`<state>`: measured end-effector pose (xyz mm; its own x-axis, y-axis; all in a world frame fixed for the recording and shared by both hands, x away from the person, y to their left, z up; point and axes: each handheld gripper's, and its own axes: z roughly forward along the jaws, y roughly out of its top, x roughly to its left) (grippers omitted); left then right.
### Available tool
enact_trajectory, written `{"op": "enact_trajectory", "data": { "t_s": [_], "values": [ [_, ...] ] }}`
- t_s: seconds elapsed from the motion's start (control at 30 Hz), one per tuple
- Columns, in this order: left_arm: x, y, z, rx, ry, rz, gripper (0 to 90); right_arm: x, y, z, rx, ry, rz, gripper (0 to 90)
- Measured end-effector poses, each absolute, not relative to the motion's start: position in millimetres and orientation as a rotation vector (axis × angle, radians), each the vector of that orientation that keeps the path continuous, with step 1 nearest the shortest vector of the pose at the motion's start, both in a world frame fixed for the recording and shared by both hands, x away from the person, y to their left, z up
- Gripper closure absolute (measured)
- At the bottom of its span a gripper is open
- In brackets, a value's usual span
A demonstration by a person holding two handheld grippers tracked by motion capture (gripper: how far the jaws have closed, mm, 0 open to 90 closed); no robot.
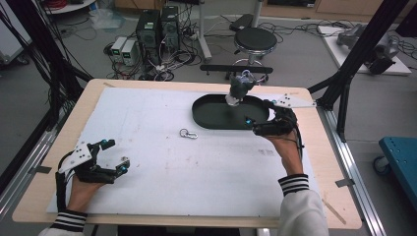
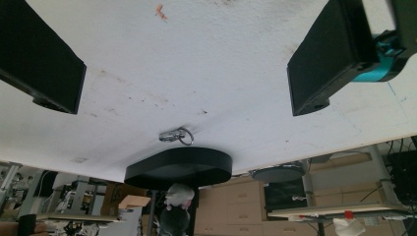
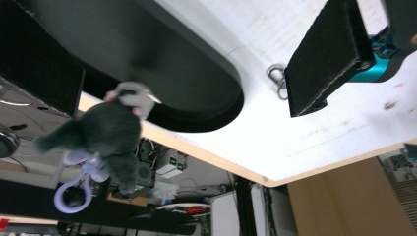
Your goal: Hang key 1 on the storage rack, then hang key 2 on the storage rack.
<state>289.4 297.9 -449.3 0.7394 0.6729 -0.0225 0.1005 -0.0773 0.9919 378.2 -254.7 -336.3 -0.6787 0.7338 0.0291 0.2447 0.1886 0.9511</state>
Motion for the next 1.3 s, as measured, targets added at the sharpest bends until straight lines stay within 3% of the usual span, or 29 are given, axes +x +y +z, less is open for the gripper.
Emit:
{"op": "enact_trajectory", "data": {
  "t_s": [0.6,1.3],
  "values": [
    [289,298,-449,1.599,0.639,0.526,1.7,349,-254,-360,0.878,2.065,1.55,0.7],
    [286,300,-450,1.559,0.634,0.557,1.7,345,-248,-355,0.825,2.09,1.564,0.7]
  ]
}}
